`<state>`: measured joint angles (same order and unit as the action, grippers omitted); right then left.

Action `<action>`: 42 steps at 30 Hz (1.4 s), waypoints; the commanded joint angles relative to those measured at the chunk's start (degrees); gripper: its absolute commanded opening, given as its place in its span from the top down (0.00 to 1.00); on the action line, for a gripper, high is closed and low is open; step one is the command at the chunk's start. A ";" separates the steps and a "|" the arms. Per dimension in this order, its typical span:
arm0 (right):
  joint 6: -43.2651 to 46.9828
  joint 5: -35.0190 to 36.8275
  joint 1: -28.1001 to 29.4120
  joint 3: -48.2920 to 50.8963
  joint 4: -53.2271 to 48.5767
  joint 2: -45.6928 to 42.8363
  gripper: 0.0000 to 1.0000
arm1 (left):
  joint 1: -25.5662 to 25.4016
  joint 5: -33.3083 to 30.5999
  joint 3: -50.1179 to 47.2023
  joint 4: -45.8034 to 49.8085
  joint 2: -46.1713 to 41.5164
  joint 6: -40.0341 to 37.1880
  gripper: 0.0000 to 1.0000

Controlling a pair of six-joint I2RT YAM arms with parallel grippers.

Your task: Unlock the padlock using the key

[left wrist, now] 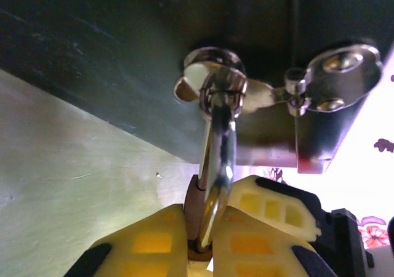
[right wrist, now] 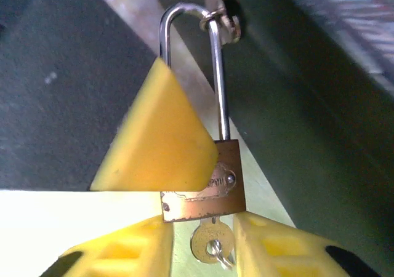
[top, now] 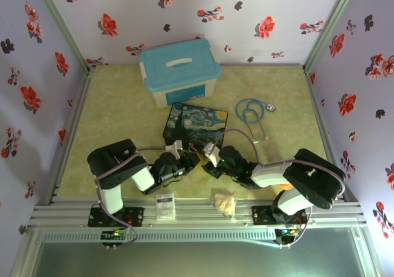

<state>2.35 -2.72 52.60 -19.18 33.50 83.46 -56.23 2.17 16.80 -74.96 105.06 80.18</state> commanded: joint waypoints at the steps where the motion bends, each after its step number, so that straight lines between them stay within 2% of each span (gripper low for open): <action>1: -4.88 1.71 -1.53 2.05 5.55 -4.03 0.60 | 0.79 0.80 -1.09 7.79 -0.97 -2.71 0.94; 4: -9.33 -1.10 -5.29 4.14 8.51 -6.97 0.54 | 1.03 1.21 -0.01 18.70 -5.87 -5.41 0.91; 7: -9.72 0.02 -6.13 3.51 6.26 -8.27 0.51 | 1.27 1.60 3.25 27.55 -9.43 -8.03 0.88; 13: -10.18 2.55 -6.61 2.93 5.48 -8.23 0.51 | 2.65 2.74 3.42 32.40 -10.28 -10.76 0.86; 17: -10.94 3.31 -6.62 2.92 4.93 -7.61 0.53 | 2.97 1.69 4.28 39.08 -12.12 -14.83 0.79; 25: -11.26 4.72 -6.58 3.90 4.57 -7.61 0.56 | 2.22 -5.95 10.53 61.47 -20.28 -24.31 0.75; 27: -11.18 5.13 -6.61 3.98 4.48 -7.69 0.56 | 2.18 -6.27 11.57 63.62 -20.50 -25.21 0.76; 34: -11.14 6.59 -6.57 4.59 4.93 -7.34 0.57 | 1.21 -9.91 14.83 73.59 -22.39 -28.88 0.89; 42: -11.14 6.84 -6.60 3.99 4.33 -6.42 0.58 | 1.20 -11.75 19.85 84.71 -25.13 -33.59 0.88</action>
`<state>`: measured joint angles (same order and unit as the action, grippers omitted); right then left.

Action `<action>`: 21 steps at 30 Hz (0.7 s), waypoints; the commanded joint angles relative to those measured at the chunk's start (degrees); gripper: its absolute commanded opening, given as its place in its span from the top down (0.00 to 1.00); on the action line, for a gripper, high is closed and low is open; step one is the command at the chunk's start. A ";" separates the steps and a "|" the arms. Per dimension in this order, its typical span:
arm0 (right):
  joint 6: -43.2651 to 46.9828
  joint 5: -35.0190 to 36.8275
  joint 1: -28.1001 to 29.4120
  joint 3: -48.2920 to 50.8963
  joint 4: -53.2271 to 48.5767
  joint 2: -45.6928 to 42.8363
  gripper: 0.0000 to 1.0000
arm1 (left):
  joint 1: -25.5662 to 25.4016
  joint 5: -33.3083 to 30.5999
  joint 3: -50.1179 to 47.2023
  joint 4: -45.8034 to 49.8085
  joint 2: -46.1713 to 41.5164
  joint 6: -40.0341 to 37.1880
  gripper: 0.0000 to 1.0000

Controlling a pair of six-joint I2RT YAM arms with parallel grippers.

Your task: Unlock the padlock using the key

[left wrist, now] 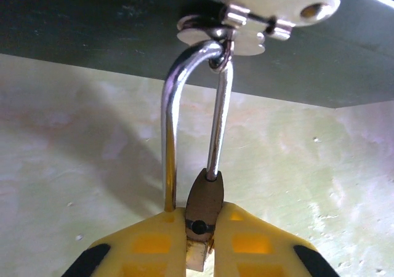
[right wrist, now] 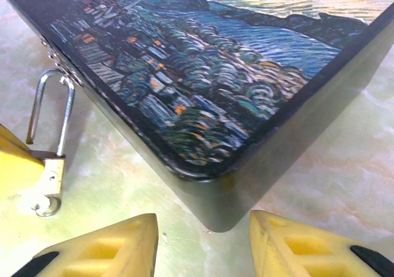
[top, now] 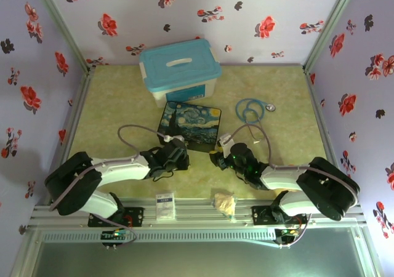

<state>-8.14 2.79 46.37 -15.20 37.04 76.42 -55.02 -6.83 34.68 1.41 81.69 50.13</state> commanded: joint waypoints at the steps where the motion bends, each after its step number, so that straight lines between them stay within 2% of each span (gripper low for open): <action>1: -0.69 1.51 -0.35 -0.31 0.37 0.67 0.58 | 0.12 -2.66 2.57 9.89 -1.95 -4.28 0.88; 9: -0.69 1.52 -0.33 -1.06 0.05 1.57 0.60 | -0.04 -6.88 9.26 22.95 0.97 -9.22 0.86; 15: -0.92 1.78 -0.31 -0.81 0.55 2.19 0.60 | -0.73 -8.07 10.96 23.64 2.87 -9.45 0.83; 21: -1.09 1.89 -0.36 -0.78 0.52 2.18 0.60 | -3.91 -11.54 14.19 25.40 8.34 -8.89 0.79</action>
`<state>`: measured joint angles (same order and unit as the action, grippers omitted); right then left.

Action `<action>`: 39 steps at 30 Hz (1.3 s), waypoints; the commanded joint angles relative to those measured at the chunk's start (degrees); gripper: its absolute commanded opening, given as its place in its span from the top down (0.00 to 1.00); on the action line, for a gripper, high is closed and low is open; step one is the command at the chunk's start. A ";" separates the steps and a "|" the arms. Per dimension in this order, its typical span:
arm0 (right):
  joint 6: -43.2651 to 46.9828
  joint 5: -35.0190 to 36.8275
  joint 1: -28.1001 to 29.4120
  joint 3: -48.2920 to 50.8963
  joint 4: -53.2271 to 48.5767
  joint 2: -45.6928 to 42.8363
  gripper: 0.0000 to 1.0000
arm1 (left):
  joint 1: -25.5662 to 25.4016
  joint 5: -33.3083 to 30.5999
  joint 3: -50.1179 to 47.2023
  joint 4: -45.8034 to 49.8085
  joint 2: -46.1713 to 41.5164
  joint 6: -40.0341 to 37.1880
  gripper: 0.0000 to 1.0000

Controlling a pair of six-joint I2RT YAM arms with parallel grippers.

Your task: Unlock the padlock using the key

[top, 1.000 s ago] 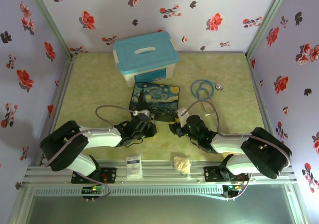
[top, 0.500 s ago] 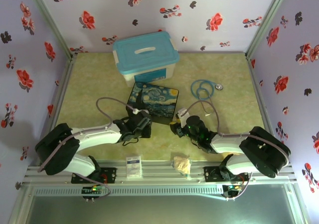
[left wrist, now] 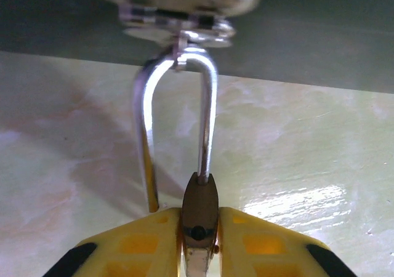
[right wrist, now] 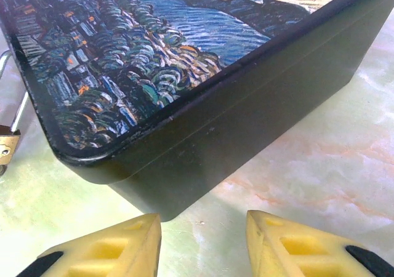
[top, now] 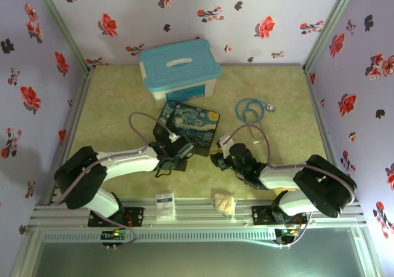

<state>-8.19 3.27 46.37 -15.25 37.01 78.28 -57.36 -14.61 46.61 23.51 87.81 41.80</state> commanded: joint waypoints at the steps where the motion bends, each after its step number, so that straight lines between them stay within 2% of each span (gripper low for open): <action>1: -1.04 1.38 -0.32 -0.74 0.59 0.35 0.60 | -2.14 -4.22 2.81 3.56 3.03 -0.40 0.79; 8: -1.20 1.48 -0.33 -0.23 0.73 0.53 0.60 | -5.27 -5.28 6.13 4.64 6.72 0.16 0.73; 17: -2.13 -1.05 -0.37 0.47 1.33 -1.97 0.58 | -5.16 -4.96 5.51 3.82 2.45 -0.25 0.56; 20: -5.24 -2.28 -0.37 0.49 -1.86 -6.54 0.49 | -3.99 -2.56 2.23 0.54 -3.52 0.19 0.35; 22: -8.83 -1.05 -0.32 0.48 -5.90 -10.90 0.41 | -2.01 0.10 -0.29 -1.44 -8.94 -0.13 0.26; 25: -15.88 -1.14 -0.32 -1.59 -15.40 -16.71 0.17 | 1.56 2.57 -3.90 -3.95 -16.92 -1.79 0.13; 27: -18.43 -3.91 -0.06 -2.33 -18.35 -18.82 0.09 | 4.73 5.26 -6.33 -6.15 -21.39 -2.89 0.01; 29: -21.61 -5.04 0.94 -2.08 -17.72 -19.66 0.07 | 8.71 8.40 -8.79 -8.44 -25.01 -3.33 0.00; 31: -23.91 -2.82 4.14 -2.32 -16.16 -18.60 0.09 | 13.82 12.07 -11.07 -10.93 -27.77 -3.64 0.00; 34: -24.32 0.93 9.18 -6.92 -17.90 -12.89 0.13 | 19.53 15.42 -11.34 -12.67 -27.92 -5.41 0.00; 39: -28.05 2.16 11.52 -11.56 -12.53 -1.05 0.20 | 21.33 18.98 -12.35 -16.16 -26.73 -5.46 0.05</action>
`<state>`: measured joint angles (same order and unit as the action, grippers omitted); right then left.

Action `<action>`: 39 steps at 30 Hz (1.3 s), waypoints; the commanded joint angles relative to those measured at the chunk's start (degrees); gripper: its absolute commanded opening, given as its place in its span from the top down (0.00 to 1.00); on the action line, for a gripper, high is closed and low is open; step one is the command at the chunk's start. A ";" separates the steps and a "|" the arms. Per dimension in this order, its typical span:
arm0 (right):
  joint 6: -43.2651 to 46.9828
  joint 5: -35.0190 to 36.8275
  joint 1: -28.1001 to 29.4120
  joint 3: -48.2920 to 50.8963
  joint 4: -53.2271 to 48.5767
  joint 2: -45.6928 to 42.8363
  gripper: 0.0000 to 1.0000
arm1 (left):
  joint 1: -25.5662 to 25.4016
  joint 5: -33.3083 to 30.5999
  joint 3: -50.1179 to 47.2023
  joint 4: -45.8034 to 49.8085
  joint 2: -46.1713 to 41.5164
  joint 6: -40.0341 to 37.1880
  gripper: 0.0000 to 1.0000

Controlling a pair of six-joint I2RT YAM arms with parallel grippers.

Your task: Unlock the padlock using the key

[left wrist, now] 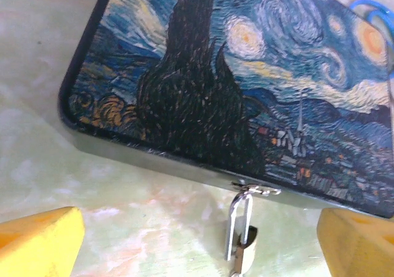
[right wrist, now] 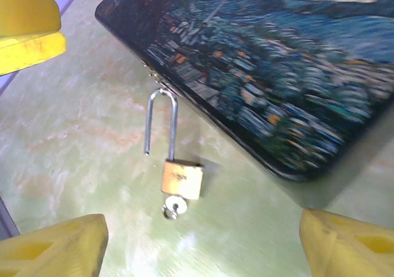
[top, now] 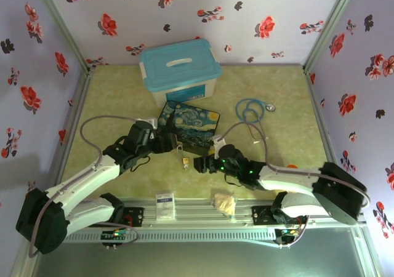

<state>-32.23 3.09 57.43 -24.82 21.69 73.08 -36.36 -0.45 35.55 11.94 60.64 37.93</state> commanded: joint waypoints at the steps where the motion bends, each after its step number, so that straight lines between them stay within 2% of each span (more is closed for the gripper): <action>1: -4.57 2.26 0.56 -2.86 3.92 6.53 0.21 | 0.56 5.68 -2.41 -5.90 0.53 -0.96 0.05; 5: -5.53 1.60 1.11 -7.61 4.89 14.87 0.23 | 2.55 6.19 -5.48 -7.65 -0.51 -0.31 0.05; 9: -7.36 1.13 1.13 -11.95 4.00 20.75 0.27 | 4.45 6.25 -4.60 -4.88 -2.74 -2.09 0.05; 19: -12.84 0.24 1.11 -15.30 5.81 29.38 0.45 | 4.89 6.55 -6.06 -4.96 -4.57 -1.43 0.05; 30: -16.14 -0.72 1.98 -12.66 9.42 30.52 0.65 | 4.97 6.95 -6.80 -5.62 -5.68 -0.97 0.05; 34: -16.05 -1.85 2.69 -12.50 8.98 29.86 0.66 | 5.02 6.95 -7.97 -5.97 -6.83 -0.57 0.05; 39: -15.14 -2.89 3.71 -14.24 3.08 28.37 0.64 | 4.98 6.95 -8.50 -5.67 -7.59 -0.36 0.05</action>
<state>-45.71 2.76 60.03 -38.96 32.56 101.86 -31.86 5.67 27.83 7.11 54.24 37.15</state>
